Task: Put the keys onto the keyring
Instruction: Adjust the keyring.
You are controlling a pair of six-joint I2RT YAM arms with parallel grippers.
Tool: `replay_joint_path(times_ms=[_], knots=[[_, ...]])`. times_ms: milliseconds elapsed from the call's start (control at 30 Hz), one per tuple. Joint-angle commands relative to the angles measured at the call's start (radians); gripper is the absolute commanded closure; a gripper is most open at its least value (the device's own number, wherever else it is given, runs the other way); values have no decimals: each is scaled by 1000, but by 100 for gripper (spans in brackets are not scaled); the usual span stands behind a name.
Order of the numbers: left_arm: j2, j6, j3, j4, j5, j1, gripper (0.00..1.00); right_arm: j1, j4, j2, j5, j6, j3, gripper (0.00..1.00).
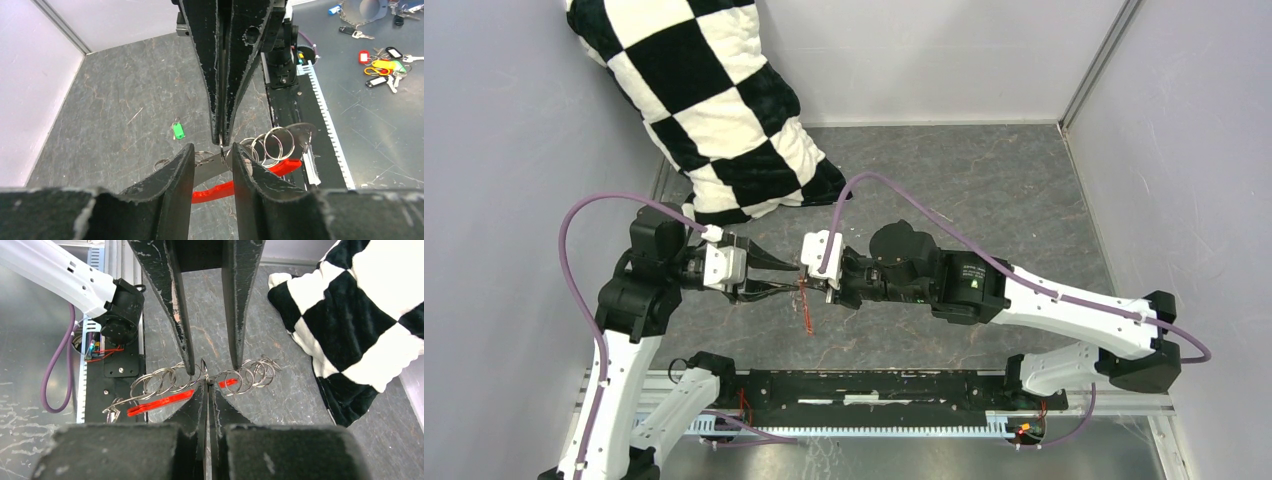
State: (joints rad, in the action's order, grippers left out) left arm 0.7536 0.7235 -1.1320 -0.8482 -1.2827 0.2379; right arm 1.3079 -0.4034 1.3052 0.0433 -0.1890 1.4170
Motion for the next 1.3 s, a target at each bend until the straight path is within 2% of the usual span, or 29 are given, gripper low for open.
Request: replay_joint_path(times_ms=[0, 100, 267, 500, 600, 700, 733, 800, 900, 1033, 1167, 1267], knots=[[6, -28, -7, 24, 36, 2, 59, 1, 18, 2, 8, -12, 56, 99], [-3, -24, 2, 27, 33, 2, 62, 1, 9, 8, 9, -13, 64, 99], [-8, -18, 8, 19, 28, 2, 76, 1, -5, 22, 10, -13, 86, 99], [5, 55, 6, -45, 2, 3, 80, 1, -15, 41, 27, -6, 120, 99], [13, 69, 2, -46, -3, 3, 96, 0, -18, 47, 35, -4, 128, 100], [21, 83, -5, -45, -20, 3, 98, 1, -14, 46, 36, 0, 128, 99], [24, 86, -7, -46, -30, 3, 98, 1, -9, 44, 36, 2, 127, 94], [40, 89, -9, -45, -70, 3, 98, 0, 17, 26, 29, 11, 109, 78], [65, 79, -9, -46, -156, 3, 98, 1, 108, -66, -16, 31, 20, 69], [104, -5, 5, -14, -340, 3, 98, -1, 300, -249, -102, 86, -215, 69], [165, -19, -24, -12, -355, 30, 98, 0, 474, -401, -124, 139, -420, 69], [193, -17, -52, -12, -354, 46, 98, 0, 598, -454, -152, 173, -542, 71]])
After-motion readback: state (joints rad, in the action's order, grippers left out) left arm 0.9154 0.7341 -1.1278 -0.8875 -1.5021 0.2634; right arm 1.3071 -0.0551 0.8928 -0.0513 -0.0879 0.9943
